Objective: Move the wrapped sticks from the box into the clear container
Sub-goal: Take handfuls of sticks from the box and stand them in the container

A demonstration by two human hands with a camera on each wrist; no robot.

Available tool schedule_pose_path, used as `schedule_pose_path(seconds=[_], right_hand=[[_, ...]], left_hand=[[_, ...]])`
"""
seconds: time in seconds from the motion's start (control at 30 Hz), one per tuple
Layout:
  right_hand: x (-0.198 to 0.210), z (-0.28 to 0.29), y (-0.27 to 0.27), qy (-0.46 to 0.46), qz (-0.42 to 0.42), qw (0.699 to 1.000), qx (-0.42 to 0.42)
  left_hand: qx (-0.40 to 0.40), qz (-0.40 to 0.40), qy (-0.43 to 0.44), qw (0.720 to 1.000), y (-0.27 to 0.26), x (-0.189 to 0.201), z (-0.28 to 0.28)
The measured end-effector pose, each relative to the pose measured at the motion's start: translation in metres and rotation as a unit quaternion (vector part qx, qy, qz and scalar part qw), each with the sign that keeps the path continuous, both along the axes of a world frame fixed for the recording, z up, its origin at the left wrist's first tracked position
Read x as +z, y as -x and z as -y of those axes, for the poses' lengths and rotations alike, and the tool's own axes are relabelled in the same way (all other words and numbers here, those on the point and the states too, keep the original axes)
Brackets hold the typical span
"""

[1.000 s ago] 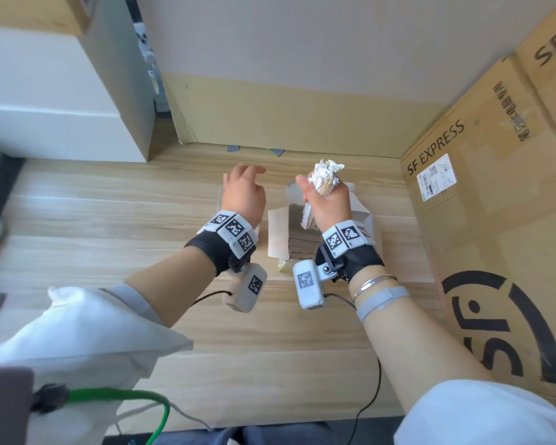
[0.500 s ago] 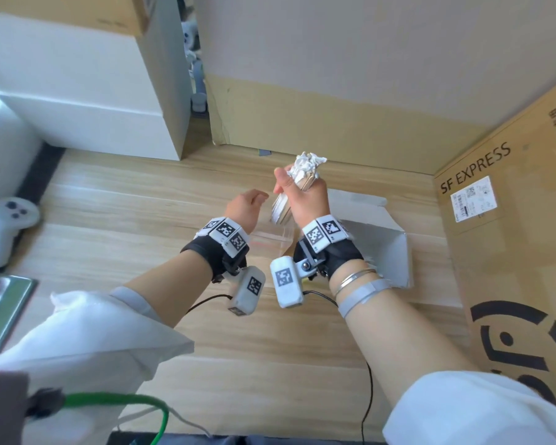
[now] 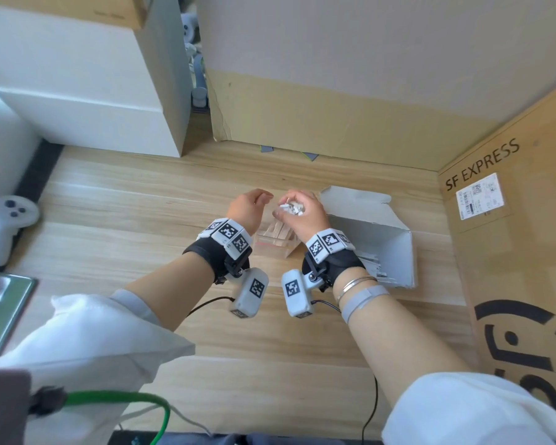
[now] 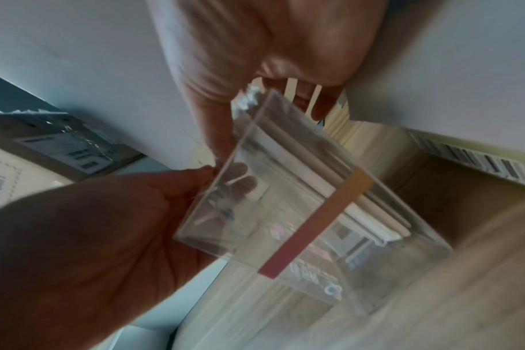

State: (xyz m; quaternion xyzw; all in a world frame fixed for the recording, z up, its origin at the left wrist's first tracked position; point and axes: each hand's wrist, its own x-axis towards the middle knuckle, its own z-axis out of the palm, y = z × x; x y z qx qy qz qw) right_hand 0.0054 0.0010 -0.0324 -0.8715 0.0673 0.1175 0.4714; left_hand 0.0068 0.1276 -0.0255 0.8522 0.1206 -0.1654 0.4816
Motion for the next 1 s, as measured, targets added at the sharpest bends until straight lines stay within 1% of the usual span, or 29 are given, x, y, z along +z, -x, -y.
schedule_pose_path(seconds=[0.07,0.2,0.33,0.53,0.63,0.73,0.8,0.9,1.0], right_hand=[[0.005,0.003,0.002,-0.014,0.016,1.0,0.009],[0.006,0.014,0.002,-0.041,0.026,0.999,-0.016],[0.01,0.027,0.0,-0.071,0.058,0.995,-0.046],[0.013,0.052,0.005,-0.064,0.071,0.993,-0.063],[0.013,0.068,0.009,-0.057,0.071,0.993,-0.072],[0.011,0.086,0.015,-0.043,0.06,0.994,-0.081],[0.009,0.098,0.019,-0.044,0.058,0.994,-0.087],[0.005,0.112,0.027,-0.046,0.055,0.994,-0.088],[0.001,0.123,0.034,-0.035,0.041,0.995,-0.087]], left_hand=[[-0.003,0.0,-0.002,1.0,0.001,0.0,0.0],[-0.007,0.003,-0.013,1.0,0.001,0.0,0.003],[-0.003,0.019,-0.035,0.999,0.003,0.003,0.01],[0.019,0.082,-0.048,0.995,0.002,0.018,0.031],[0.008,0.115,-0.041,0.992,0.004,0.026,0.049],[-0.018,0.131,-0.028,0.991,0.01,0.03,0.069],[-0.039,0.126,-0.013,0.991,0.016,0.029,0.084],[-0.06,0.097,-0.031,0.993,0.025,0.023,0.103],[-0.088,0.042,-0.035,0.995,0.032,0.011,0.117]])
